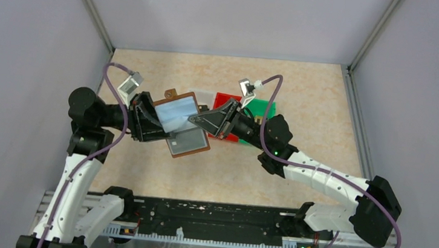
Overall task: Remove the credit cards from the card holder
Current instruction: Open the card holder.
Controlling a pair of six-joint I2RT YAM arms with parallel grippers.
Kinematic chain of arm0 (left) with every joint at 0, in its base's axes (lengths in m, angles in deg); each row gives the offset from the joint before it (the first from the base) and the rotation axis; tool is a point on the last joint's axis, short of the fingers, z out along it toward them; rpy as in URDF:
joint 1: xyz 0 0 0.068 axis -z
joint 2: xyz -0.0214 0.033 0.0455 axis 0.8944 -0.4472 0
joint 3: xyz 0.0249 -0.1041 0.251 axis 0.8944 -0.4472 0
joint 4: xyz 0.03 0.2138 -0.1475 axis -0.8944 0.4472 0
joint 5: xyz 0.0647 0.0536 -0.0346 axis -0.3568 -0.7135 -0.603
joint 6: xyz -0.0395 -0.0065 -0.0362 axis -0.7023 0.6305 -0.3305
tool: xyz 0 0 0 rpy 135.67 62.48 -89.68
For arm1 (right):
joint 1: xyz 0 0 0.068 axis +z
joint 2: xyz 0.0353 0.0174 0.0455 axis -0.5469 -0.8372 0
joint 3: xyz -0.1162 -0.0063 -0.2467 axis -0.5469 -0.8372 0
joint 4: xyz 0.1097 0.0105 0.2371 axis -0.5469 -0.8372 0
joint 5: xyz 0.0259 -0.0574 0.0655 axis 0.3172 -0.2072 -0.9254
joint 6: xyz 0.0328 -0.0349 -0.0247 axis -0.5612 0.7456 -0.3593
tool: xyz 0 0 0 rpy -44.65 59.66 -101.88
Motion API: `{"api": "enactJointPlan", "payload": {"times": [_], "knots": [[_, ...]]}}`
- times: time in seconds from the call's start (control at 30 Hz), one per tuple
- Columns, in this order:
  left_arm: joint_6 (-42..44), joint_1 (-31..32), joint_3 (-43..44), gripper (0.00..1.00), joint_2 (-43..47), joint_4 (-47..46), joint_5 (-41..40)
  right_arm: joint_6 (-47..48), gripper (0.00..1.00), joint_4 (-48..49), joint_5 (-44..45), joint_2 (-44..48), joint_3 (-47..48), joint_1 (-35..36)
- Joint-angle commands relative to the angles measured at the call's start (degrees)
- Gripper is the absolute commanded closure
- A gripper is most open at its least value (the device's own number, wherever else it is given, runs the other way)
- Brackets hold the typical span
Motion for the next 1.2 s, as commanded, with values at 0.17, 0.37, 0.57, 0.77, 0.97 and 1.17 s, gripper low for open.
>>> {"api": "enactJointPlan", "payload": {"times": [0.17, 0.37, 0.57, 0.77, 0.97, 1.17], "knots": [[0.5, 0.1, 2.8, 0.8, -0.7, 1.9, -6.6, 1.1, 0.93, 2.7, -0.8, 1.5, 1.8, 0.7], [-3.6, 0.1, 2.8, 0.89, -1.2, 0.5, -7.8, 1.2, 0.72, 2.4, -1.4, 2.6, 0.4, 0.7], [-10.7, 0.1, 1.6, 0.92, -1.8, -4.4, -7.4, 0.7, 0.48, 3.9, -1.2, 4.3, -2.6, 0.7], [-16.9, 0.1, 1.1, 0.96, -2.9, -6.6, -7.5, 1.3, 0.32, 6.1, -3.1, 7.0, -6.1, 0.6], [-18.7, 0.1, 2.6, 0.97, -3.4, -7.1, -6.7, 2.0, 0.47, 6.6, -3.9, 11.6, -11.9, 0.3], [-20.5, 0.1, 4.1, 0.99, -3.7, -7.1, -6.2, 2.8, 0.6, 6.5, -3.2, 15.2, -15.5, -0.5]]}}
